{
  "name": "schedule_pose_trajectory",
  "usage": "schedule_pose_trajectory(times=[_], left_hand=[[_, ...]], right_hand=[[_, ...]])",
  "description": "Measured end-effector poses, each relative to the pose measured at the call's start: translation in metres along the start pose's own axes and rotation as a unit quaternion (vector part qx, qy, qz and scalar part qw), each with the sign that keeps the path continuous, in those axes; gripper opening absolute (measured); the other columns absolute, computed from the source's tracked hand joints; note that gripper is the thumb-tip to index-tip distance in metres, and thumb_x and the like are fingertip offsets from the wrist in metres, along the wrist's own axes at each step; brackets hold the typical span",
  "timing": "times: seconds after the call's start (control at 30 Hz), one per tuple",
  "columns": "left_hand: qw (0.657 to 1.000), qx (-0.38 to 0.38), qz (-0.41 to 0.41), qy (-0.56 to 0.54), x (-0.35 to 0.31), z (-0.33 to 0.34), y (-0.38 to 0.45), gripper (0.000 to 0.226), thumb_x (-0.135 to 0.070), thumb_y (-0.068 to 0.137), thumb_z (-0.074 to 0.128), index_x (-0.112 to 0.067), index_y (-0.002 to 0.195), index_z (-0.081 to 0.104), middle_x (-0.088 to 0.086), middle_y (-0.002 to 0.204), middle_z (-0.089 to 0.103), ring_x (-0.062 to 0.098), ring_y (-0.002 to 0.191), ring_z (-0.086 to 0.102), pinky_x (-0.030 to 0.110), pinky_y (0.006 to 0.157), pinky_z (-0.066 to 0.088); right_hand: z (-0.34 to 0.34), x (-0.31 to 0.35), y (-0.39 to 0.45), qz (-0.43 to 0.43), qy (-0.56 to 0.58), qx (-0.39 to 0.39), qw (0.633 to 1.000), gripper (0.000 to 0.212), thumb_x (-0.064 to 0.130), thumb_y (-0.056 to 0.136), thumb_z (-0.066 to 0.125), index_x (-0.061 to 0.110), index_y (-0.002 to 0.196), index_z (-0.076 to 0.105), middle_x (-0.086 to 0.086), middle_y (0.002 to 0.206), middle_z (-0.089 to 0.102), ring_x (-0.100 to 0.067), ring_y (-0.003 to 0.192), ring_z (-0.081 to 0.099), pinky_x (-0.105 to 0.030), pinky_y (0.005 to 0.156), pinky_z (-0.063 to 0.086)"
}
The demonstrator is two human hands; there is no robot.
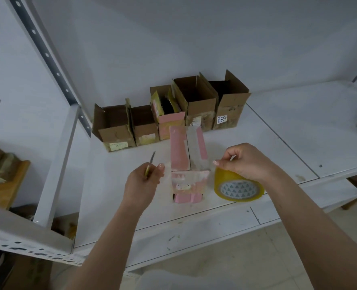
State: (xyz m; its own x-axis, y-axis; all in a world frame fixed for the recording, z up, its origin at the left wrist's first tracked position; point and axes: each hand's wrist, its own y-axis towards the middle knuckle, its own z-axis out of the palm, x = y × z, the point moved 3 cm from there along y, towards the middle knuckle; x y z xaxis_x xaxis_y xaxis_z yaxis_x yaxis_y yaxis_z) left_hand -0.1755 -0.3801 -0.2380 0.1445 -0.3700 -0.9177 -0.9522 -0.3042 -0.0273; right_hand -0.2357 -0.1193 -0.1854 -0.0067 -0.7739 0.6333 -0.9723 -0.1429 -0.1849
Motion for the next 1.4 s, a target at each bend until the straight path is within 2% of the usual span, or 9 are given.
schedule_pose_trajectory(times=[0.17, 0.37, 0.43, 0.5, 0.67, 0.83, 0.97, 1.23, 1.4], left_hand=[[0.992, 0.05, -0.045, -0.105, 0.01, 0.037, -0.015, 0.043, -0.044, 0.1, 0.041, -0.02, 0.065, 0.045, -0.013, 0.051, 0.041, 0.008, 0.049, 0.034, 0.026, 0.051, 0.029], [0.979, 0.078, -0.079, -0.174, 0.015, 0.047, -0.026, 0.053, -0.067, 0.078, 0.04, -0.016, 0.063, 0.038, -0.005, 0.051, 0.039, 0.011, 0.043, 0.032, 0.018, 0.042, 0.026], [0.983, 0.074, -0.094, -0.137, 0.016, 0.037, -0.023, 0.045, -0.063, 0.083, 0.047, -0.02, 0.07, 0.044, 0.014, 0.076, 0.064, 0.027, 0.055, 0.046, 0.024, 0.051, 0.032], [0.989, 0.044, -0.087, -0.108, 0.007, 0.017, -0.015, 0.027, -0.047, 0.093, 0.054, -0.023, 0.083, 0.051, 0.026, 0.117, 0.061, 0.027, 0.065, 0.051, 0.03, 0.063, 0.037], [0.975, 0.141, 0.105, -0.135, -0.084, 0.003, 0.005, 0.031, -0.034, 0.105, 0.035, -0.014, 0.085, 0.048, -0.012, 0.059, 0.048, 0.003, 0.05, 0.041, 0.017, 0.048, 0.036], [0.941, 0.329, 0.073, -0.013, -0.121, 0.051, 0.012, 0.042, -0.036, 0.104, 0.036, -0.009, 0.078, 0.055, 0.003, 0.06, 0.055, 0.009, 0.042, 0.048, 0.018, 0.041, 0.04], [0.95, 0.299, 0.086, 0.038, -0.106, 0.063, 0.019, 0.044, -0.031, 0.105, 0.038, -0.01, 0.071, 0.056, 0.001, 0.051, 0.055, 0.008, 0.035, 0.044, 0.017, 0.039, 0.038], [0.943, 0.29, 0.133, 0.09, -0.106, 0.064, 0.02, 0.046, -0.038, 0.103, 0.038, -0.014, 0.068, 0.055, -0.001, 0.053, 0.053, 0.002, 0.037, 0.044, 0.016, 0.043, 0.037], [0.898, 0.351, 0.163, 0.21, -0.114, 0.064, 0.014, 0.043, -0.036, 0.104, 0.039, -0.016, 0.069, 0.056, -0.007, 0.059, 0.056, -0.003, 0.044, 0.05, 0.017, 0.054, 0.045]], right_hand=[[0.02, -0.005, 0.001, -0.003, 0.103, 0.036, 0.994, 0.027, 0.044, 0.082, 0.073, 0.022, 0.069, 0.066, -0.003, 0.075, 0.069, -0.021, 0.068, 0.066, -0.032, 0.066, 0.052], [0.021, -0.007, 0.001, -0.001, 0.121, 0.029, 0.992, 0.027, 0.043, 0.083, 0.072, 0.021, 0.069, 0.065, -0.004, 0.078, 0.069, -0.02, 0.069, 0.066, -0.029, 0.064, 0.051], [0.02, -0.008, 0.001, 0.0, 0.12, 0.031, 0.992, 0.026, 0.044, 0.083, 0.071, 0.022, 0.072, 0.066, -0.003, 0.08, 0.07, -0.021, 0.071, 0.068, -0.03, 0.065, 0.053], [0.02, -0.007, 0.001, -0.002, 0.115, 0.036, 0.993, 0.024, 0.044, 0.084, 0.071, 0.023, 0.074, 0.067, -0.003, 0.082, 0.071, -0.021, 0.074, 0.069, -0.032, 0.068, 0.055], [0.019, -0.003, 0.001, -0.01, 0.121, 0.042, 0.992, 0.023, 0.043, 0.083, 0.072, 0.021, 0.075, 0.069, -0.005, 0.078, 0.072, -0.017, 0.067, 0.069, -0.027, 0.062, 0.055], [0.017, -0.005, -0.003, 0.003, 0.184, 0.087, 0.979, 0.02, 0.034, 0.085, 0.072, 0.014, 0.084, 0.072, -0.011, 0.086, 0.072, -0.021, 0.074, 0.068, -0.031, 0.071, 0.055], [0.007, -0.021, -0.012, -0.01, 0.223, 0.152, 0.963, 0.018, 0.021, 0.091, 0.063, 0.02, 0.106, 0.073, -0.006, 0.105, 0.071, -0.023, 0.098, 0.066, -0.028, 0.082, 0.052], [0.001, -0.041, -0.005, 0.008, 0.098, 0.071, 0.993, 0.025, 0.046, 0.079, 0.074, 0.03, 0.098, 0.071, -0.001, 0.091, 0.072, -0.015, 0.081, 0.07, -0.031, 0.077, 0.058], [-0.009, -0.044, -0.013, -0.027, 0.133, 0.075, 0.988, 0.019, 0.041, 0.087, 0.066, 0.034, 0.102, 0.076, 0.011, 0.094, 0.075, -0.011, 0.089, 0.07, -0.026, 0.081, 0.056]])
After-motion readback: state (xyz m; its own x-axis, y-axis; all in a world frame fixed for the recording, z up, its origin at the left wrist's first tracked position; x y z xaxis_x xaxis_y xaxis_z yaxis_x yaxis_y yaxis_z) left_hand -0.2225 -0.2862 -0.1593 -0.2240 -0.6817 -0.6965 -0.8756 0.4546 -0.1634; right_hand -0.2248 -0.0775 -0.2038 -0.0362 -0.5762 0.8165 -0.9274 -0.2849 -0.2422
